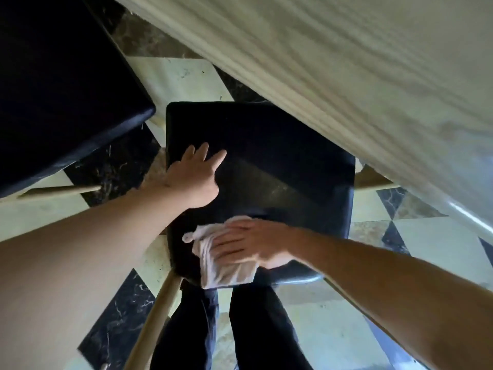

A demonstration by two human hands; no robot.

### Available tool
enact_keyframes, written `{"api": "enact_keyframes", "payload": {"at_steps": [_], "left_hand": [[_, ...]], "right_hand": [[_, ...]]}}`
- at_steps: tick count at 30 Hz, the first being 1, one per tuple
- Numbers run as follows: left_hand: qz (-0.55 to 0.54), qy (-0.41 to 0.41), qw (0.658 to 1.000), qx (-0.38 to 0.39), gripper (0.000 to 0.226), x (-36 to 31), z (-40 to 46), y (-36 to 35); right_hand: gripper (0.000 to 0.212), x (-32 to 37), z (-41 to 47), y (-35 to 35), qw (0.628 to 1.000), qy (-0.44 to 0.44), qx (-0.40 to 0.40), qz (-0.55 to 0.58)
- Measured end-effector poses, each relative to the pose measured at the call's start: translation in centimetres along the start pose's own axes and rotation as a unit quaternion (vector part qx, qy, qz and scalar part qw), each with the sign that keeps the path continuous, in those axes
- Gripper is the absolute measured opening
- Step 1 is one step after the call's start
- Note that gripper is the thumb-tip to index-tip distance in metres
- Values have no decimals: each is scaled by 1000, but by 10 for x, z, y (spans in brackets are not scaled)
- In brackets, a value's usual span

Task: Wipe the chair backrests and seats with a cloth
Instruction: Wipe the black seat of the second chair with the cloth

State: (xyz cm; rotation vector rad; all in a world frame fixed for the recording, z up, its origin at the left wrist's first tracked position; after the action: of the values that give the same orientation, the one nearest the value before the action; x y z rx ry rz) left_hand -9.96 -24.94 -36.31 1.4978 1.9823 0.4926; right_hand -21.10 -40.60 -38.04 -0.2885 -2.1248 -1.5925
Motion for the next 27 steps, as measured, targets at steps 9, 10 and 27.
{"api": "enact_keyframes", "payload": {"at_steps": [9,10,27], "left_hand": [[96,-12,990,101,111,19,-2,-30],[82,-7,991,108,112,15,-4,-30],[-134,-4,990,38,58,28,10,16]], "right_hand": [[76,-141,-118,49,676,-654,-321,111],[79,-119,-123,37,611,-697,-350,132],[92,32,104,5,752,-532,-223,319]]}}
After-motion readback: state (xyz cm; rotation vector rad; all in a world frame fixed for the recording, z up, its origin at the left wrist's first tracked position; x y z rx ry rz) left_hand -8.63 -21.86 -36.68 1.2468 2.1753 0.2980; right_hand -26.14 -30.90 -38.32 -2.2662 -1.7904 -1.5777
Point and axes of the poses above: each hand's wrist, its own z-axis towards the middle knuckle, its own y-axis out of the back of the hand, x = y × z, the point moved 8 cm from there along z, towards the middle knuckle, and after that the axes turned 2 degrees about z, right-handed, at the moved point
